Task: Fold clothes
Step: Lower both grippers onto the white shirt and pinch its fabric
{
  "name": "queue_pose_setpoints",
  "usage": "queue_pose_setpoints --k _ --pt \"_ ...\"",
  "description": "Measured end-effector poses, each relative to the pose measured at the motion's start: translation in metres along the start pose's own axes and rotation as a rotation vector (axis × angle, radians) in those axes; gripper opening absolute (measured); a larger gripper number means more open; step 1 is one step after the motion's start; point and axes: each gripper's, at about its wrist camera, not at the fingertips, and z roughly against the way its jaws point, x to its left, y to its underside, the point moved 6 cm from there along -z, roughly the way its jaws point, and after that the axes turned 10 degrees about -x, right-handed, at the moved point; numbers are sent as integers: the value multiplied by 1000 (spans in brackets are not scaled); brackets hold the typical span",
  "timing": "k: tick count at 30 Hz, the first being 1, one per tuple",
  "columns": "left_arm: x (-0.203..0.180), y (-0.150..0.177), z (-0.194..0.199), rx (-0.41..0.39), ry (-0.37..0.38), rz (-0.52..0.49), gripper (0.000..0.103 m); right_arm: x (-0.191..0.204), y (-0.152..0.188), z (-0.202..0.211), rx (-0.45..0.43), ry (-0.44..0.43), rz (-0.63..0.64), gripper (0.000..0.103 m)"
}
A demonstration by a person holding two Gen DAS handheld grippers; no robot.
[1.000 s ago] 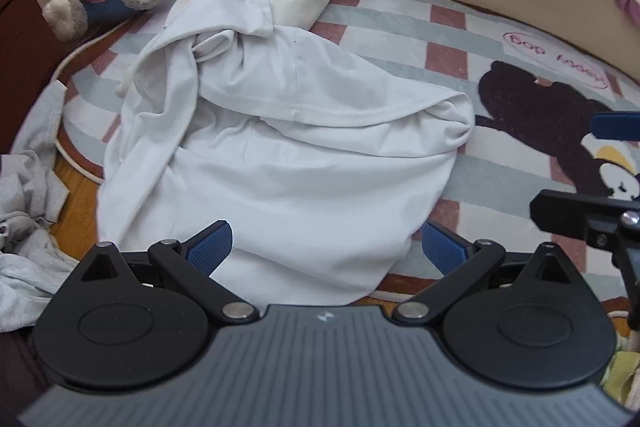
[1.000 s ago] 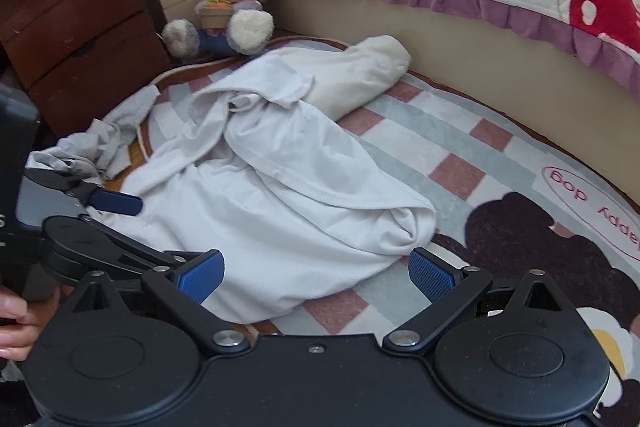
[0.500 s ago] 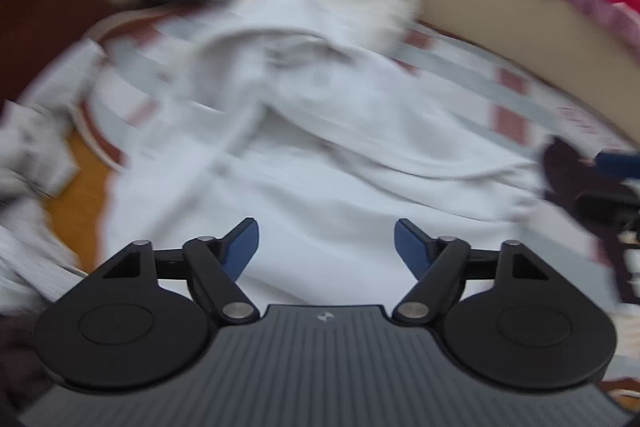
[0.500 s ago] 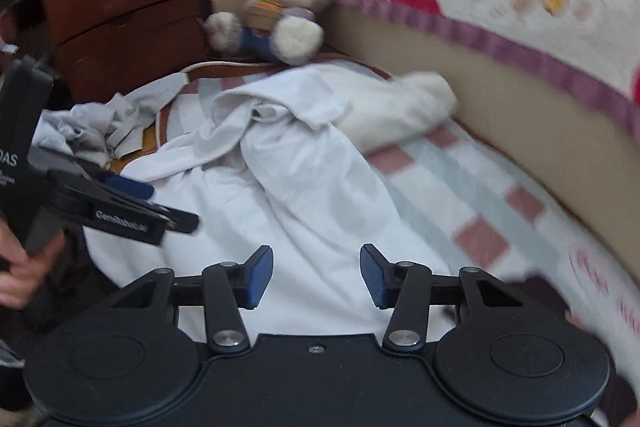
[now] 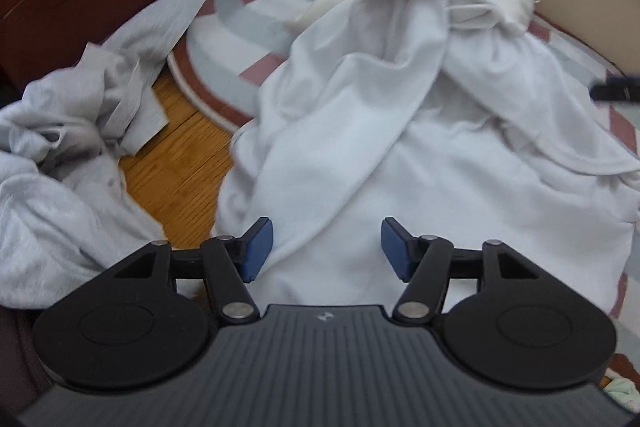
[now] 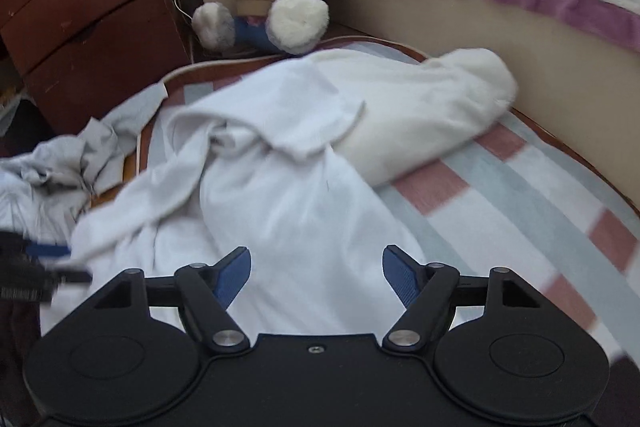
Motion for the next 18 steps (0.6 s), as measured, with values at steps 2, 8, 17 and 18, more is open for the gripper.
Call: queue_pose_setpoints --k 2,8,17,18 --pt "7 3 -7 9 6 30 79 -2 -12 -23 -3 8 16 77" --pt "28 12 -27 36 25 121 84 -13 -14 -85 59 5 -26 78" --pt "41 30 -54 119 175 385 56 7 38 -62 74 -134 -235 11" --pt "35 28 -50 108 178 357 43 14 40 -54 63 -141 -213 9"
